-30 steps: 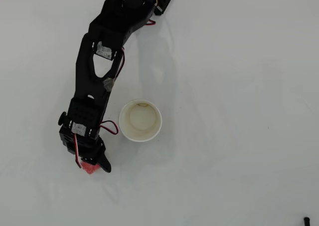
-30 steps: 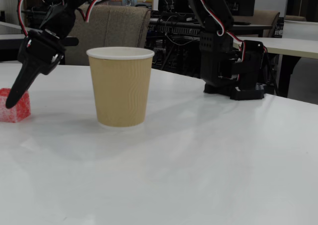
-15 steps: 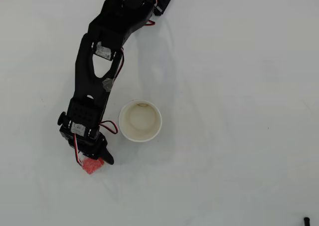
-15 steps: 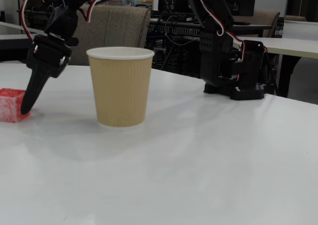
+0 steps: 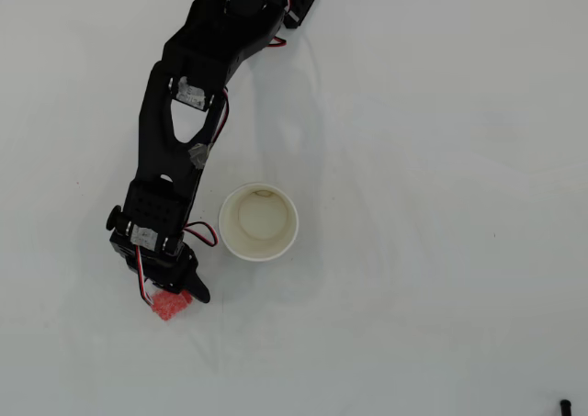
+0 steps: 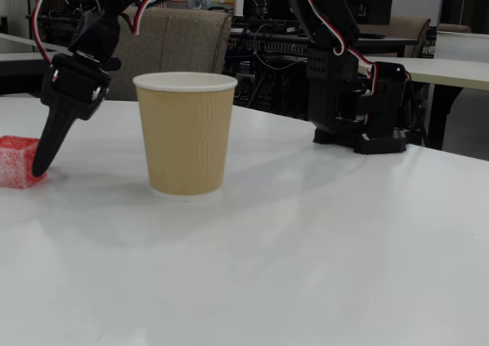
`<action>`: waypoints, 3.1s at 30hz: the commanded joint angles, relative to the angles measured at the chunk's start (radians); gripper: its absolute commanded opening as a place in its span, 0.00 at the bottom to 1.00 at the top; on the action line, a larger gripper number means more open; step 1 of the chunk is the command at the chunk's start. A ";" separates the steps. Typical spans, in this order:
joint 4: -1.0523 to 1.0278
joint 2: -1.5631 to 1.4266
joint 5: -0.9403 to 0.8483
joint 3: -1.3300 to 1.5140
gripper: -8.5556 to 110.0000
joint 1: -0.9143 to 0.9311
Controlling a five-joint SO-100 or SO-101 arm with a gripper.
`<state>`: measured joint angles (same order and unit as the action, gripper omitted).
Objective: Grasp a red cube and put it in the cup.
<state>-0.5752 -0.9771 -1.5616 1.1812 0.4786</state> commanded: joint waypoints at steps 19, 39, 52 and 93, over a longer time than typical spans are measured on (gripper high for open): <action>0.181 -0.025 -0.025 -0.089 0.39 0.008; 0.175 0.005 -0.026 -0.098 0.39 0.002; 0.104 -0.005 -0.012 -0.097 0.24 0.009; 0.115 -0.012 -0.012 -0.104 0.15 0.023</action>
<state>-0.4663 -0.9403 -1.5800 1.1796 0.4863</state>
